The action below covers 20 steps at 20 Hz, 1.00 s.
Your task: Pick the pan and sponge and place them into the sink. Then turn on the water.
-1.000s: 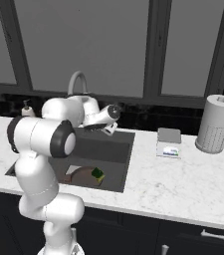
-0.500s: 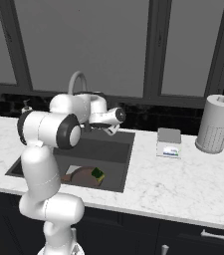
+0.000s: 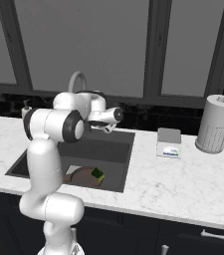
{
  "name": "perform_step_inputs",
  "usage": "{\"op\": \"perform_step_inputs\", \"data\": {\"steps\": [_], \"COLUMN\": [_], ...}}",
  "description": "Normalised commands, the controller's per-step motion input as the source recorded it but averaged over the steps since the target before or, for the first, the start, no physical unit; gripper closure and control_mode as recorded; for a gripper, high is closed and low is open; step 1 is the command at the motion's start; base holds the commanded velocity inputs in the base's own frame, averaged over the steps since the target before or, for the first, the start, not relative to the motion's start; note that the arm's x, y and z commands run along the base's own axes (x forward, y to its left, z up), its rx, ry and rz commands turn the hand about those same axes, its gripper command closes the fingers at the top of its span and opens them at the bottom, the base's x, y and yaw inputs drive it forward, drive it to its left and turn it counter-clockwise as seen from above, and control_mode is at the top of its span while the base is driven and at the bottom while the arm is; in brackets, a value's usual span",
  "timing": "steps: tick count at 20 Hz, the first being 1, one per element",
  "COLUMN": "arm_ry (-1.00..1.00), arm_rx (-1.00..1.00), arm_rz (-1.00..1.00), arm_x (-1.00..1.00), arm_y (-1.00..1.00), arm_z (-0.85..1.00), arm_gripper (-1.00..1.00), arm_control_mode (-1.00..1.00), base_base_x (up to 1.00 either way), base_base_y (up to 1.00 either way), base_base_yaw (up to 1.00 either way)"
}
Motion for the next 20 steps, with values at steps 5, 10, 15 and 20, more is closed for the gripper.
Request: {"op": "perform_step_inputs", "data": {"steps": [5,10,15,20], "arm_ry": [0.0,0.0,0.0,0.0], "arm_rx": [0.04,0.06,0.02,0.03], "arm_rz": [0.0,0.0,0.0,0.0], "arm_x": [0.51,0.41,0.37,0.25], "arm_y": [0.0,0.0,0.0,0.0], "arm_z": [-0.19,-0.27,-0.28,-0.18], "arm_gripper": [-1.0,-1.0,-1.0,-1.0], "arm_control_mode": [-1.0,-1.0,-1.0,-1.0], "base_base_x": [0.0,0.0,0.0,0.0], "base_base_y": [0.0,0.0,0.0,0.0], "base_base_yaw": [0.0,0.0,0.0,0.0]}}
